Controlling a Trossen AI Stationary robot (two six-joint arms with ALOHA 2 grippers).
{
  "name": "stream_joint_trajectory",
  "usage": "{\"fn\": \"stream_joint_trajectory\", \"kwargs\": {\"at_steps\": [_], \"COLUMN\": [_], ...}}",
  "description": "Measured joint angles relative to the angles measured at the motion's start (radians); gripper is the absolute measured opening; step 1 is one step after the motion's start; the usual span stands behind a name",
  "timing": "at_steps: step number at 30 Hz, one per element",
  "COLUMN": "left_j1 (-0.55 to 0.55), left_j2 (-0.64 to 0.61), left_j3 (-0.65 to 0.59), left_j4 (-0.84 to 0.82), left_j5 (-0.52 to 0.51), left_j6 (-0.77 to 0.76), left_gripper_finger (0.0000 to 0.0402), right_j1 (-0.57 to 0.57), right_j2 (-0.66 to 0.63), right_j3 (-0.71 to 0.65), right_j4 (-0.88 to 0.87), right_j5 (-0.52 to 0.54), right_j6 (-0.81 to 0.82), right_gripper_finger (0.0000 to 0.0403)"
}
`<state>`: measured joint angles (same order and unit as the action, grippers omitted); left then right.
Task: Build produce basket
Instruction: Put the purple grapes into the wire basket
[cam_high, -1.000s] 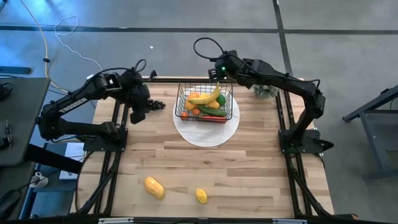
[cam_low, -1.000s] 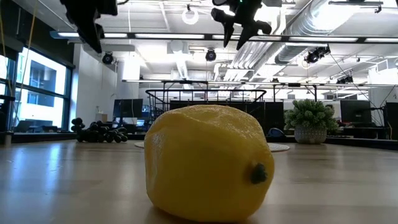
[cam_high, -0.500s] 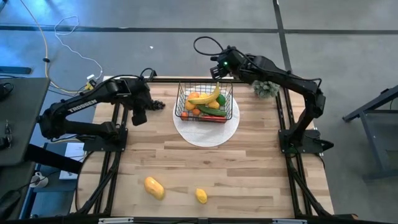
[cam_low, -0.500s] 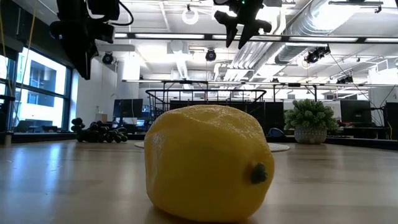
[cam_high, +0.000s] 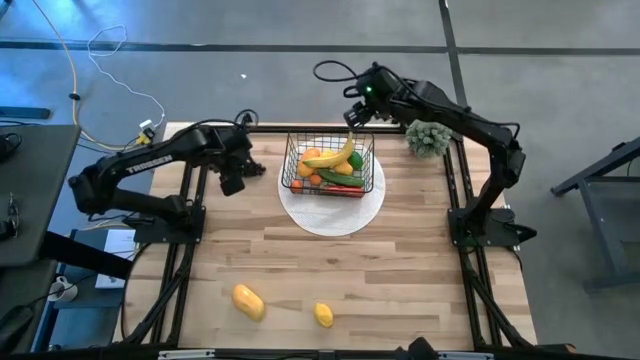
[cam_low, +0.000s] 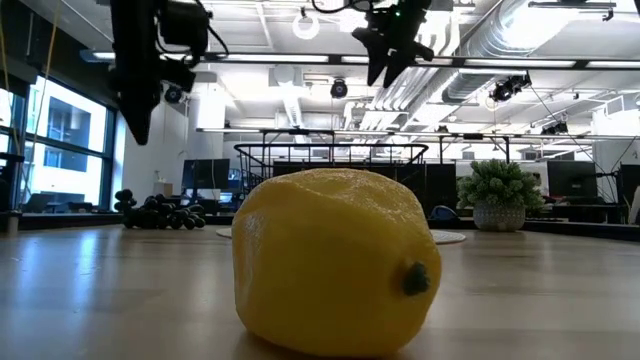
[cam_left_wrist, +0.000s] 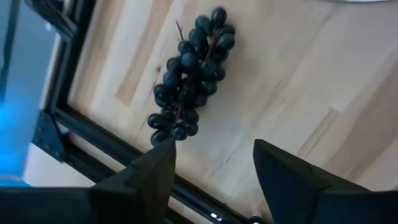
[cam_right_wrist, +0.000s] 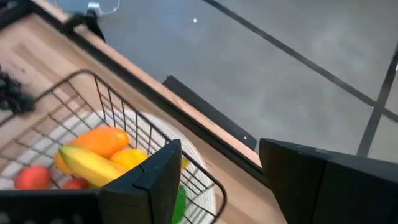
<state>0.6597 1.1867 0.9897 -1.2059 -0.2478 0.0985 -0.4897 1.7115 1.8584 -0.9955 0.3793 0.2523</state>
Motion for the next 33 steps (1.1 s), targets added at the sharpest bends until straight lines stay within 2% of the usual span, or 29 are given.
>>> {"fn": "stream_joint_trajectory", "kwargs": {"at_steps": [3,8,13,15,19,21,24,27,30,33], "left_j1": [0.021,0.068,0.125,0.142,0.147,0.137,0.131,0.132,0.141,0.155], "left_j2": [0.057,0.149,0.167,0.165,0.144,0.139,0.139,0.139,0.139,0.156], "left_j3": [0.000,0.000,0.000,0.000,0.000,0.000,0.000,0.000,0.000,0.000], "left_j4": [0.001,0.009,0.052,0.064,0.058,0.059,0.083,0.156,0.215,0.214], "left_j5": [0.008,0.036,0.065,0.112,0.279,0.312,0.303,0.251,0.186,0.179], "left_j6": [-0.007,0.079,0.143,0.169,0.213,0.255,0.337,0.397,0.413,0.435], "left_gripper_finger": [0.0218,0.0218,0.0220,0.0220,0.0220,0.0220,0.0220,0.0220,0.0220,0.0220], "right_j1": [-0.021,-0.061,-0.099,-0.113,-0.140,-0.150,-0.162,-0.172,-0.179,-0.185], "right_j2": [0.000,0.000,0.000,0.000,0.000,0.000,0.000,0.000,0.000,0.000], "right_j3": [0.000,0.000,0.000,0.000,0.000,0.000,0.000,0.000,0.000,0.000], "right_j4": [-0.020,-0.036,-0.035,-0.035,-0.035,-0.035,-0.034,-0.034,-0.034,-0.033], "right_j5": [-0.019,-0.021,-0.021,-0.026,-0.056,-0.061,-0.062,-0.062,-0.078,-0.102], "right_j6": [-0.047,-0.125,-0.167,-0.183,-0.204,-0.210,-0.212,-0.212,-0.212,-0.213], "right_gripper_finger": [0.0199,0.0199,0.0199,0.0199,0.0199,0.0199,0.0199,0.0199,0.0199,0.0199]}}
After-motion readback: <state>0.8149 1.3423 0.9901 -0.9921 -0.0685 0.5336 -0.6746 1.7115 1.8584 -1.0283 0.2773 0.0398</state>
